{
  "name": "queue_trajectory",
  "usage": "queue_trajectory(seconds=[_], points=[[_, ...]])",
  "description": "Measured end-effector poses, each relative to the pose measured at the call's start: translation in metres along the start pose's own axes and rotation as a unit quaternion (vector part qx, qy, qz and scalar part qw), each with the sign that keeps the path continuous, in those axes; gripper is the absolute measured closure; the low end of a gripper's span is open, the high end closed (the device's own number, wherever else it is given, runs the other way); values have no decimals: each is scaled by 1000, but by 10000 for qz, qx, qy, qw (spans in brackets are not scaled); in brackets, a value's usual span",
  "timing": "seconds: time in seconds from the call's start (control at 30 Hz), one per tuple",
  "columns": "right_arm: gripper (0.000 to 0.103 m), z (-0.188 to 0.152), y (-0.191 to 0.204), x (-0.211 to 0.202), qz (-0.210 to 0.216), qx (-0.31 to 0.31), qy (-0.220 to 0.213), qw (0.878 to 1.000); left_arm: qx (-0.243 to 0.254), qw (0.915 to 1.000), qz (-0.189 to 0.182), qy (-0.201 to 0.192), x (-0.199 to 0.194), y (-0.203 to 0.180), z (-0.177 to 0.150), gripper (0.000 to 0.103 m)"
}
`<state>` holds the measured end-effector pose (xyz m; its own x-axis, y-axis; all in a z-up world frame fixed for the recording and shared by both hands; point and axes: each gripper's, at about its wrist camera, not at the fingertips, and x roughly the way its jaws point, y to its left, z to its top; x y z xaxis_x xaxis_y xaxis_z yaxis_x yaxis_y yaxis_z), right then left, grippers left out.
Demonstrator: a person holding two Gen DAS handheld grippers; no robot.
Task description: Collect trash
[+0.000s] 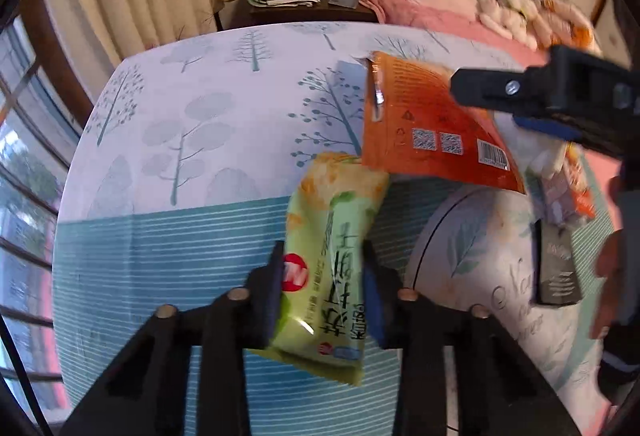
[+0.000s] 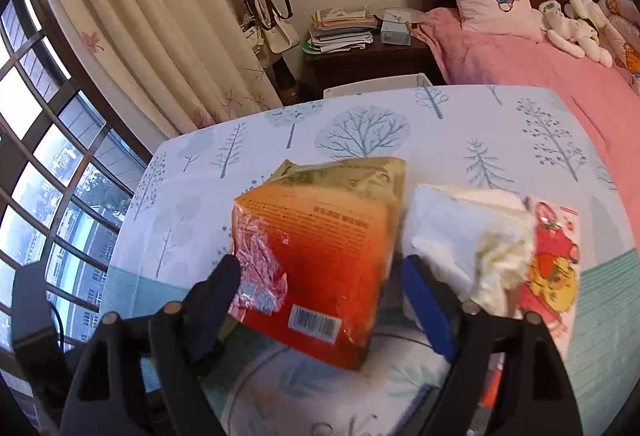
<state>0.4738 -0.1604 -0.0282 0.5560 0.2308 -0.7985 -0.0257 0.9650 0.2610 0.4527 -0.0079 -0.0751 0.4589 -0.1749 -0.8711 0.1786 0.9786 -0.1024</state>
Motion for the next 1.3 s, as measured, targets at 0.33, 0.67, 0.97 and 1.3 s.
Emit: queue_trajectory(seconds=[0.33,0.67,0.97,1.3], points=[[8,17,25,43,-524,-83,204,9984,-571,9983,-75,-100,-10,43,-3,81],[7,1,47,79,-1175,-546,618,9896,-895,9956,-249,-99,-10,64,4,81],[83,-3,27,58,-790,-318,305,9959,-947,9951,-283,-103,-17,66,-5,81],[96,-27,17,4,384,121,35,9992,-751,9965,-330,-159,-56,52,-26,81]])
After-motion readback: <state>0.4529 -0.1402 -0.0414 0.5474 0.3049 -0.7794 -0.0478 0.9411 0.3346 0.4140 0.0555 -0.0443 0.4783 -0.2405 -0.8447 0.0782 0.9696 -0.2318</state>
